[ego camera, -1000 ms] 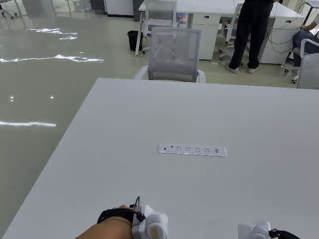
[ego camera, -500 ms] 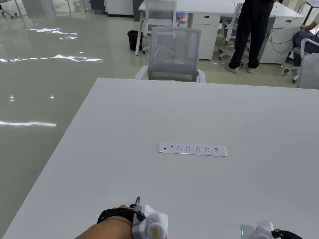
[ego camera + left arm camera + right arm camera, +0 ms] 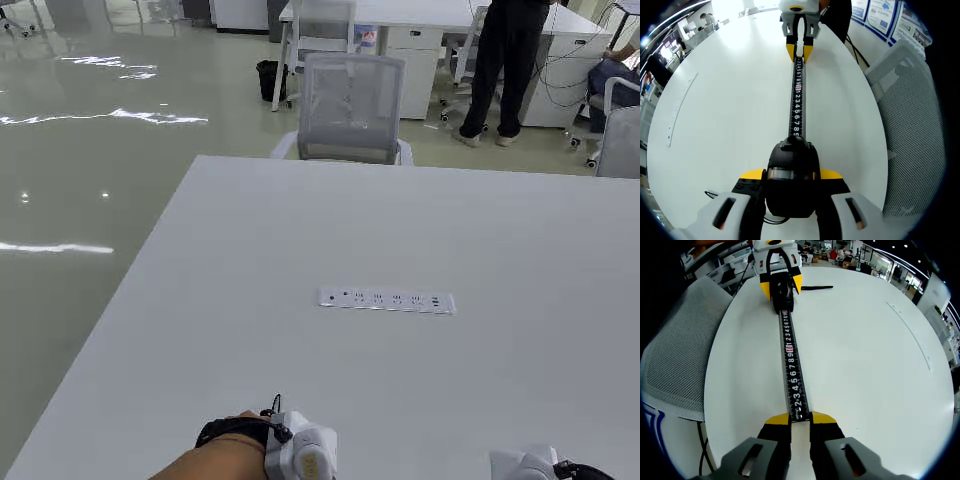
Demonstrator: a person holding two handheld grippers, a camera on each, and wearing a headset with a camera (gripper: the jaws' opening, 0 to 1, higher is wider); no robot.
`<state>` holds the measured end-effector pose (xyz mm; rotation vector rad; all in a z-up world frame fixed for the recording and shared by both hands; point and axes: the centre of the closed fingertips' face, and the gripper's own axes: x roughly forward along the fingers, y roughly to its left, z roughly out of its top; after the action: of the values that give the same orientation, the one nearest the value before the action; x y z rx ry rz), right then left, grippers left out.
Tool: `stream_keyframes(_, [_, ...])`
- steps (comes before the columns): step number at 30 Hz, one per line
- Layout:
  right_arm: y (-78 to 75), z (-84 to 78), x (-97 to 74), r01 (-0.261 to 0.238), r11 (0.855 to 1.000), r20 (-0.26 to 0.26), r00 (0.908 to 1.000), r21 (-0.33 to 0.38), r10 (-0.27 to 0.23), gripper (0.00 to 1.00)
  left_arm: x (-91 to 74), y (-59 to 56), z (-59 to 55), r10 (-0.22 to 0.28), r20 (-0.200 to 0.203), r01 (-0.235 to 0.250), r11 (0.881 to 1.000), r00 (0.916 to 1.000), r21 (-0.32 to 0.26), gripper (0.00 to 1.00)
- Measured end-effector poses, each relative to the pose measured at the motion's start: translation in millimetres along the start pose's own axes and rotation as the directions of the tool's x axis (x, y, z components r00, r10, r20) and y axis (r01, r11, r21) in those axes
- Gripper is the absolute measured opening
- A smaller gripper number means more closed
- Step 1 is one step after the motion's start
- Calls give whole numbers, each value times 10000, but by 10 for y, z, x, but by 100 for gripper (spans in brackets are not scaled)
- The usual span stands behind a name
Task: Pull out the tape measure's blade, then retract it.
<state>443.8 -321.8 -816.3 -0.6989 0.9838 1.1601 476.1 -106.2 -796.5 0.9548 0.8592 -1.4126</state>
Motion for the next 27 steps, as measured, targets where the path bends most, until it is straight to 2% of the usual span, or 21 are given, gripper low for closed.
stream_keyframes(27, [-2,-136,-74,82,9998,-107,9999,174,-80,12,2,1,2,-5,-25,5,10000,10000,1,34])
